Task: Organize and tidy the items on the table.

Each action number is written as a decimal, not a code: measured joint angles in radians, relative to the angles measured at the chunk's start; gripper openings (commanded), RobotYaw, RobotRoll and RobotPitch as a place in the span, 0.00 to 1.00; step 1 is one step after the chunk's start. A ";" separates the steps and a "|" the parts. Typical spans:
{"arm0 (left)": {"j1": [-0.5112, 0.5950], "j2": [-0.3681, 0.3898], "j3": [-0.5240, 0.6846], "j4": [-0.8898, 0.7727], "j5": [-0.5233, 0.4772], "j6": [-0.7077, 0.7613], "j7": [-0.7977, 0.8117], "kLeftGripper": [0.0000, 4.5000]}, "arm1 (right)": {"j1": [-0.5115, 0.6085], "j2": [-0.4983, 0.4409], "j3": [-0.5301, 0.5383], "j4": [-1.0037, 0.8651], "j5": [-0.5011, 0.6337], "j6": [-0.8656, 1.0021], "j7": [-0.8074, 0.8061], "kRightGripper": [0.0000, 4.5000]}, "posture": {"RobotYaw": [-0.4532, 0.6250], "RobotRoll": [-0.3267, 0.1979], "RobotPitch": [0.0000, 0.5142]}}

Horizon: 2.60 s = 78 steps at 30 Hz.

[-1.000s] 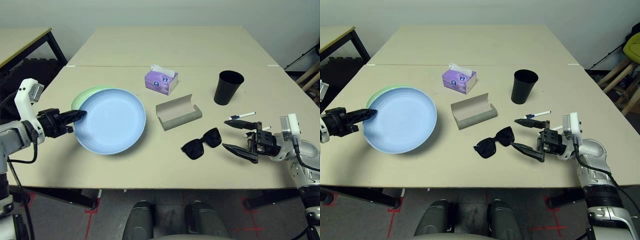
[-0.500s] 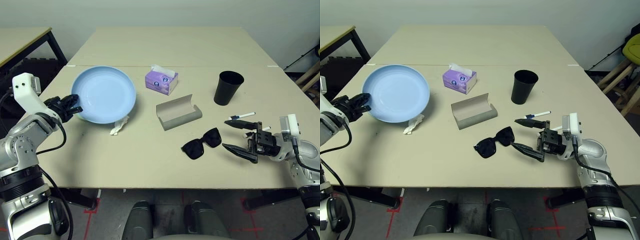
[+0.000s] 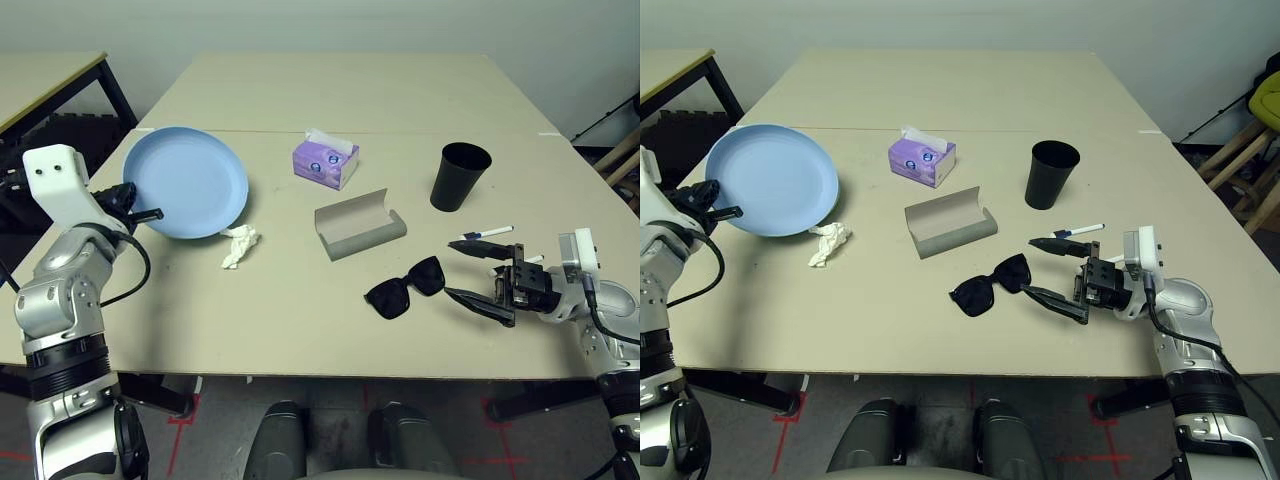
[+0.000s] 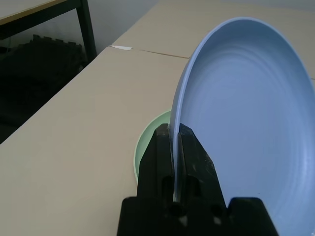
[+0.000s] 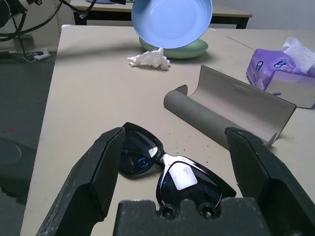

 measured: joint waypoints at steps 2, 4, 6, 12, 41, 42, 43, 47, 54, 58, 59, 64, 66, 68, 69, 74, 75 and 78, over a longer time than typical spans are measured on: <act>-0.004 -0.003 -0.004 0.025 0.013 -0.026 0.007 0.00 | 0.005 0.000 0.000 -0.002 0.000 0.000 -0.002 1.00 | 0.51 0.62 0.10; -0.011 -0.004 -0.004 0.048 0.023 -0.053 0.013 0.00 | 0.010 0.000 0.000 -0.005 0.000 0.001 -0.003 1.00 | 0.51 0.62 0.10; -0.014 -0.005 -0.005 0.058 0.032 -0.069 0.016 0.00 | 0.013 0.000 0.000 -0.011 0.000 0.001 -0.006 1.00 | 0.51 0.62 0.10; -0.015 -0.005 -0.006 0.057 0.041 -0.107 0.017 0.43 | 0.018 0.000 0.000 -0.017 0.000 0.007 -0.015 1.00 | 0.51 0.62 0.10; 0.223 0.080 -0.167 -0.457 -0.385 0.509 -0.373 0.99 | 0.013 0.010 -0.001 -0.028 0.011 0.013 -0.038 1.00 | 0.50 0.62 0.10; 0.237 0.088 -0.181 -0.463 -0.378 0.503 -0.379 0.99 | 0.013 0.010 -0.001 -0.028 0.011 0.013 -0.039 1.00 | 0.50 0.62 0.10; 0.249 0.098 -0.199 -0.463 -0.365 0.495 -0.381 0.99 | 0.013 0.010 -0.001 -0.029 0.011 0.013 -0.039 1.00 | 0.51 0.62 0.10; 0.281 0.119 -0.262 -0.452 -0.278 0.410 -0.379 0.99 | 0.013 0.010 -0.001 -0.029 0.011 0.013 -0.040 1.00 | 0.51 0.62 0.10; 0.300 0.120 -0.355 -0.396 -0.110 0.250 -0.360 0.99 | 0.007 0.016 -0.002 -0.040 0.026 0.055 -0.089 1.00 | 0.50 0.62 0.09; 0.325 0.117 -0.409 -0.365 -0.009 0.155 -0.342 0.99 | 0.007 0.016 -0.002 -0.041 0.026 0.058 -0.091 1.00 | 0.50 0.62 0.09; 0.333 0.115 -0.430 -0.347 0.020 0.127 -0.336 0.99 | 0.008 0.016 -0.002 -0.041 0.026 0.058 -0.091 1.00 | 0.50 0.62 0.09; 0.342 0.079 -0.458 -0.296 0.108 0.031 -0.297 0.91 | 0.011 0.016 -0.003 -0.046 0.026 0.059 -0.094 1.00 | 0.50 0.62 0.10; 0.336 0.060 -0.460 -0.283 0.130 0.016 -0.282 0.78 | 0.011 0.016 -0.003 -0.046 0.026 0.059 -0.097 1.00 | 0.50 0.62 0.10; 0.326 0.051 -0.462 -0.263 0.144 0.004 -0.277 0.62 | 0.011 0.016 -0.003 -0.047 0.026 0.059 -0.099 1.00 | 0.50 0.62 0.09; 0.323 0.045 -0.462 -0.257 0.156 0.000 -0.271 0.52 | 0.011 0.016 -0.003 -0.047 0.026 0.059 -0.101 1.00 | 0.50 0.62 0.09; 0.314 0.028 -0.458 -0.252 0.172 -0.001 -0.269 0.09 | 0.011 0.016 -0.003 -0.047 0.025 0.059 -0.105 1.00 | 0.50 0.62 0.10; 0.309 0.023 -0.450 -0.252 0.168 0.002 -0.273 0.01 | 0.011 0.016 -0.003 -0.047 0.025 0.059 -0.105 1.00 | 0.50 0.62 0.10; 0.285 0.017 -0.415 -0.264 0.124 0.039 -0.297 0.00 | 0.010 0.016 -0.003 -0.047 0.024 0.059 -0.105 1.00 | 0.51 0.62 0.10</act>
